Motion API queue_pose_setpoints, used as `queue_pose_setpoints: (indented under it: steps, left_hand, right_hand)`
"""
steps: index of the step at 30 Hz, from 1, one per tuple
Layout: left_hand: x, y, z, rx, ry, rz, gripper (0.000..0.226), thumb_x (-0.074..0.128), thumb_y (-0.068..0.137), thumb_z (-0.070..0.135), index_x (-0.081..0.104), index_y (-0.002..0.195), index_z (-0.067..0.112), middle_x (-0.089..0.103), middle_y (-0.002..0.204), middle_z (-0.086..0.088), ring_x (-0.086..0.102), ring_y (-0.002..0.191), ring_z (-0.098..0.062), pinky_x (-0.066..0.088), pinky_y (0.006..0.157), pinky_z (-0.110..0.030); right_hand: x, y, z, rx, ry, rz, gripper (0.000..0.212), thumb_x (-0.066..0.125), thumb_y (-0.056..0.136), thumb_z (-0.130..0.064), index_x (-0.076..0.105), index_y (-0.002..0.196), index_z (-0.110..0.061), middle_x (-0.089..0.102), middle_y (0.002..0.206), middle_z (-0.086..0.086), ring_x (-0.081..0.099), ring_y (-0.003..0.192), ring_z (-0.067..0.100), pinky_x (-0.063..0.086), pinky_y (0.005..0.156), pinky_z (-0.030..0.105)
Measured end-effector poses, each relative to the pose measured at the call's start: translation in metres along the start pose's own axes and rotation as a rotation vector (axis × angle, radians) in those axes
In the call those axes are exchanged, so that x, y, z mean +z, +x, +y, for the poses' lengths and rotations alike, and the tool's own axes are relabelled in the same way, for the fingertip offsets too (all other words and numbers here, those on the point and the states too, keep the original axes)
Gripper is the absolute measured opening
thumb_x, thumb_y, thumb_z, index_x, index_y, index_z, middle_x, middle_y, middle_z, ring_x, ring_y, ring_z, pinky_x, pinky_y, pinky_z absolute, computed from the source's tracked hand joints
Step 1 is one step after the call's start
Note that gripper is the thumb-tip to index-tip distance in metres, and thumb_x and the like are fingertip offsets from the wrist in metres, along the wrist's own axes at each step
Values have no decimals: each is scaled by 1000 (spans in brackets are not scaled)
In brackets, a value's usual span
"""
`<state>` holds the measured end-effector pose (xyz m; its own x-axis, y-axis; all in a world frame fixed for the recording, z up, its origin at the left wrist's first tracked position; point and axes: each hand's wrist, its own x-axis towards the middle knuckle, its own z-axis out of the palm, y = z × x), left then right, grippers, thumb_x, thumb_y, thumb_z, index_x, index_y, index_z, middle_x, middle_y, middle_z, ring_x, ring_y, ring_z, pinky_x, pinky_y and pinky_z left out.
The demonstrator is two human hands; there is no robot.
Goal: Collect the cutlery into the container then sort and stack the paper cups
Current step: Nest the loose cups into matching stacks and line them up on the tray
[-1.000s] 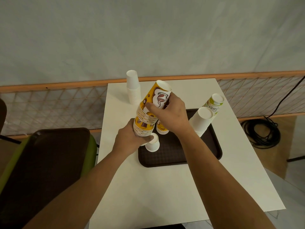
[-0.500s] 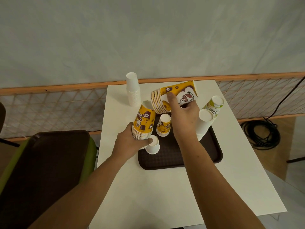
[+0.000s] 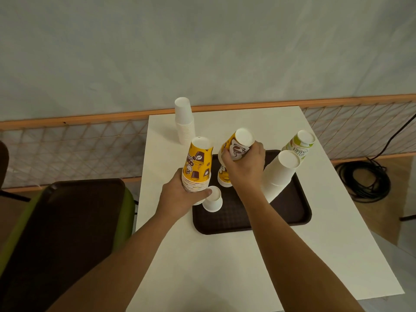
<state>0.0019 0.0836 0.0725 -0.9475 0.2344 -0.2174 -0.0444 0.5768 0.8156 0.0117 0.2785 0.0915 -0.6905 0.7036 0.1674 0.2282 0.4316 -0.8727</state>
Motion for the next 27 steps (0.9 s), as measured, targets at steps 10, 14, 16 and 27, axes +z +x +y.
queue_pose_setpoints:
  steps: [10, 14, 16, 27]
  left_hand:
    - [6, 2, -3, -3, 33, 2, 86, 85, 63, 63, 49, 136, 35, 61, 119, 20, 55, 97, -2, 39, 75, -9]
    - [11, 3, -5, -5, 34, -1, 85, 85, 65, 60, 49, 137, 33, 64, 129, 12, 55, 100, -3, 43, 81, -19]
    - [11, 3, -5, -3, 32, -3, 85, 85, 65, 59, 49, 138, 33, 64, 130, 11, 55, 101, -4, 44, 82, -21]
    - [6, 0, 4, -5, -28, -30, 98, 78, 54, 74, 49, 138, 34, 62, 121, 16, 58, 100, -6, 41, 73, -9]
  right_hand:
    - [44, 3, 73, 71, -275, -207, 69, 84, 80, -41, 49, 133, -12, 55, 129, 7, 50, 124, 27, 48, 100, 41]
    - [46, -4, 89, 152, -279, -265, 73, 83, 82, -38, 46, 139, -13, 54, 136, 8, 50, 129, 28, 46, 105, 43]
    - [43, -7, 88, 153, -214, -279, 78, 85, 81, -33, 42, 145, -16, 50, 143, 7, 49, 134, 28, 45, 109, 45]
    - [5, -51, 9, -199, 56, -113, 55, 63, 81, -39, 53, 133, -23, 45, 133, -6, 38, 120, 9, 38, 90, 15]
